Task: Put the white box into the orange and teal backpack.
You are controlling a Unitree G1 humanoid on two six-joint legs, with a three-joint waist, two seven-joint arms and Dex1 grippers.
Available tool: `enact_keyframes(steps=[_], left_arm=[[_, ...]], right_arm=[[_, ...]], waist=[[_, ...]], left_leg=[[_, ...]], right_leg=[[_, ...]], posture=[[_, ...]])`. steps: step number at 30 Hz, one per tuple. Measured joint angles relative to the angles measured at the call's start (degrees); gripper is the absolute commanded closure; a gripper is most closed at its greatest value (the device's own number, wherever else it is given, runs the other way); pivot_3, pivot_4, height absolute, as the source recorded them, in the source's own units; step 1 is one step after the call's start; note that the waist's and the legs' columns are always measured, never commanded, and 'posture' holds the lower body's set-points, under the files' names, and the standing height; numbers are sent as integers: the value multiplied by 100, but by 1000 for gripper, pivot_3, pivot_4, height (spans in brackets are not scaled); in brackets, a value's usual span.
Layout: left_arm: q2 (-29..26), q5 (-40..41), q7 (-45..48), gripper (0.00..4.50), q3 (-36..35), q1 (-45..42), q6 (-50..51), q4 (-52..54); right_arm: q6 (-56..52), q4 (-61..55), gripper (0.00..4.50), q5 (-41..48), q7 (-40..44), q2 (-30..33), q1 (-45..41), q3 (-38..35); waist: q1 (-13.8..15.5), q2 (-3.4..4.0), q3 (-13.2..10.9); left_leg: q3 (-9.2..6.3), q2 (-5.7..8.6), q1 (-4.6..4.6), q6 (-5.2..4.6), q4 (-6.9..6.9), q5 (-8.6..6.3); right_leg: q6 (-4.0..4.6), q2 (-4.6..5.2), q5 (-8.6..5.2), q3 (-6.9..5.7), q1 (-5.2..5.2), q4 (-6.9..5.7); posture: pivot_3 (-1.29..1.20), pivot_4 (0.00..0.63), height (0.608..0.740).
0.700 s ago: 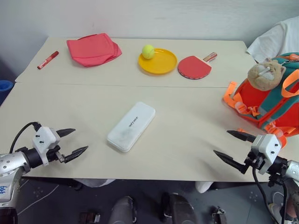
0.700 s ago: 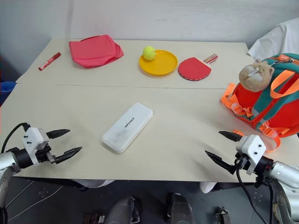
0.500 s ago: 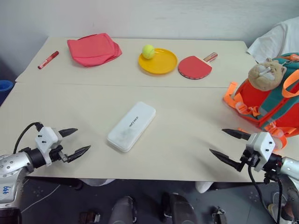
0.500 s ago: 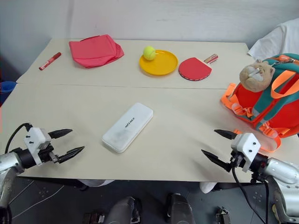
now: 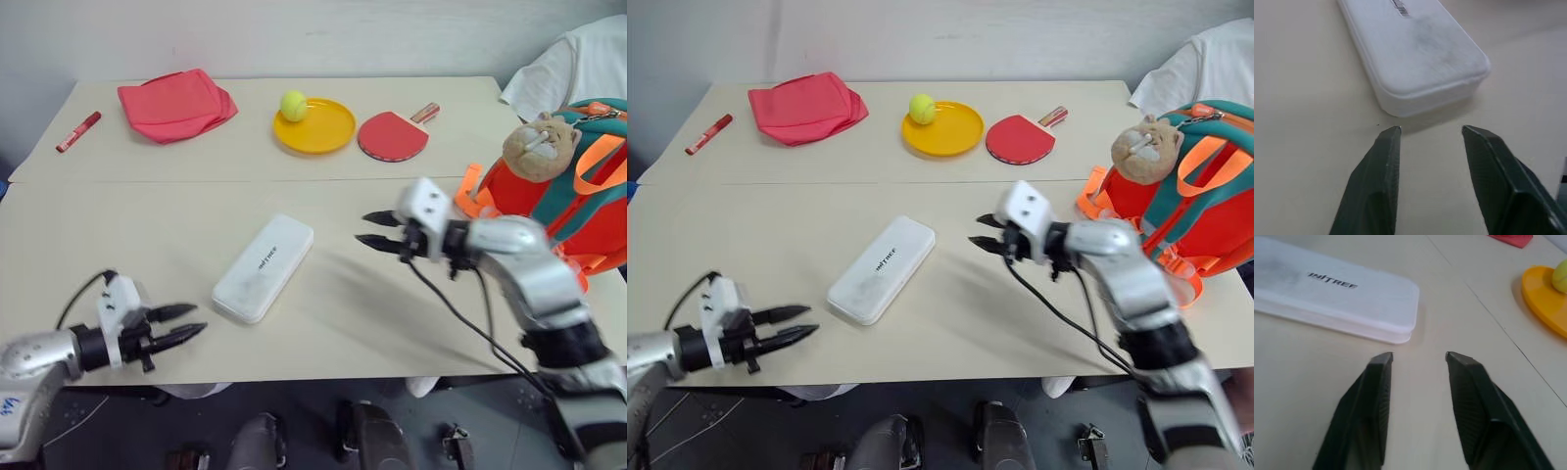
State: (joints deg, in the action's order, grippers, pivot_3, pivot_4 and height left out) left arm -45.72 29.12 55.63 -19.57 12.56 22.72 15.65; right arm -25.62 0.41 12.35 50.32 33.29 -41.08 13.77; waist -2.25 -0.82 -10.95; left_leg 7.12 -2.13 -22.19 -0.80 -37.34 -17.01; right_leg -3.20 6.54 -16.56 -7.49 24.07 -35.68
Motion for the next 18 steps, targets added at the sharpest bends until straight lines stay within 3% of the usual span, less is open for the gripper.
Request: enact_keyframes(steps=[3,4,10,15,18], left_arm=[[64,-25,-28,4224,158,-46,-8,41],[65,-41,-81,4437,195,-124,8,43],[101,-284,-247,4437,530,-436,-63,85],[333,-151,-564,4437,467,-729,185,82],[435,-52,-661,4437,426,-736,317,83]], right_arm=[[248,1374,4500,-396,-123,-651,-722,336],[415,1945,4500,-496,-176,-883,-1019,360],[1563,4265,4500,-867,-482,-1672,-2148,188],[2229,5725,4500,-1040,-709,-2290,-2461,43],[2453,6164,4500,-1142,-493,-2330,-2464,2]], waist=[[78,-1,-2],[82,0,-2],[23,-4,0],[-78,-4,0],[-92,-4,0]], left_leg=[[-3,6,-36,-8,-31,7],[-4,8,-38,-10,-42,7],[0,11,-46,-15,-46,9],[1,5,-54,-13,-46,11],[0,6,-54,-13,-46,11]], right_leg=[[0,6,0,1,31,-31],[0,9,1,2,32,-39],[-4,8,5,8,34,-59],[-4,5,5,8,40,-61],[-4,5,5,9,39,-60]], posture=[[0,150,740],[0,150,740],[0,150,740],[0,150,740],[0,150,740]])
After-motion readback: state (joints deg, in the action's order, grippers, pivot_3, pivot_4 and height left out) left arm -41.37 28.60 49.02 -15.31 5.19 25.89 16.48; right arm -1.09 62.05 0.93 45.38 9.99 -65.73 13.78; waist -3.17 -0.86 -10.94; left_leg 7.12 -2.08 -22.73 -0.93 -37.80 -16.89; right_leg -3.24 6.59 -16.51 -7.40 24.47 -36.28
